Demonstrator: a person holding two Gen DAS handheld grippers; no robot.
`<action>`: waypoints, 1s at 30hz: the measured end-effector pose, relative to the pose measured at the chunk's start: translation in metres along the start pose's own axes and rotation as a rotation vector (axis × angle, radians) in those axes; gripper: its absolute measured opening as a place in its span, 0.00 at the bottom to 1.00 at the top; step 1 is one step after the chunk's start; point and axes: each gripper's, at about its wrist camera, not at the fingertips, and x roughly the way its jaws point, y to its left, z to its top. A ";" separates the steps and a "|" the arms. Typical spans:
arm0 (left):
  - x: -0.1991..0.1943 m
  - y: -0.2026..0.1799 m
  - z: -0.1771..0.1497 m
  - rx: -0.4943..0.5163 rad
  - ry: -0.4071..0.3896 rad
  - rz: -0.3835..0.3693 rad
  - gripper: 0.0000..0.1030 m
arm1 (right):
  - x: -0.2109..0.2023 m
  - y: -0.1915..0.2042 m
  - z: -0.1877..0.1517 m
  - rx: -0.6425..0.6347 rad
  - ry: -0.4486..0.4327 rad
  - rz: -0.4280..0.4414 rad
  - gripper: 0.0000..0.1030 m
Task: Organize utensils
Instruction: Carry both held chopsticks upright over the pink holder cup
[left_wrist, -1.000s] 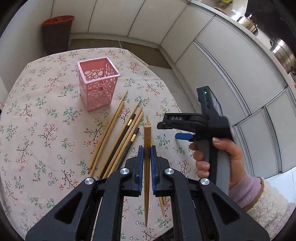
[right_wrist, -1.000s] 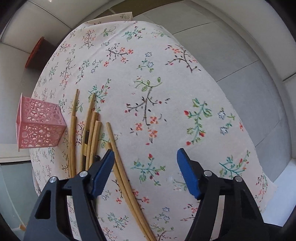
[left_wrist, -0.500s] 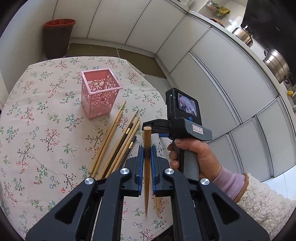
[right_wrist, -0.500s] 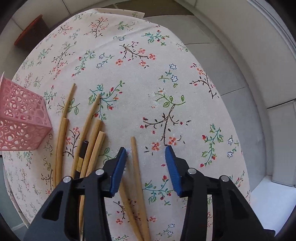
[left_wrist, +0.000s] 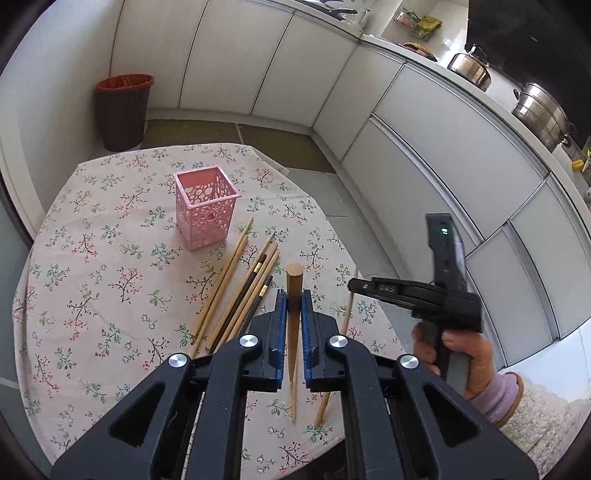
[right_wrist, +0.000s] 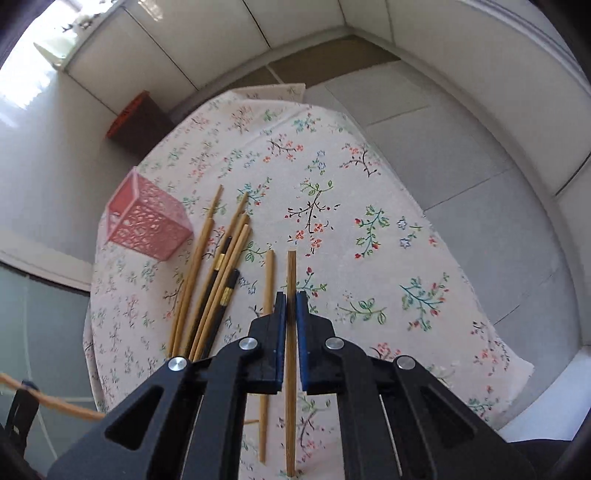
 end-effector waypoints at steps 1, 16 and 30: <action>-0.005 -0.004 -0.002 0.002 -0.007 0.004 0.06 | -0.014 0.002 -0.005 -0.017 -0.022 0.020 0.06; -0.086 -0.041 0.028 0.057 -0.149 0.132 0.06 | -0.185 0.068 -0.004 -0.238 -0.325 0.225 0.06; -0.098 -0.019 0.138 0.022 -0.342 0.267 0.06 | -0.202 0.144 0.084 -0.294 -0.482 0.257 0.06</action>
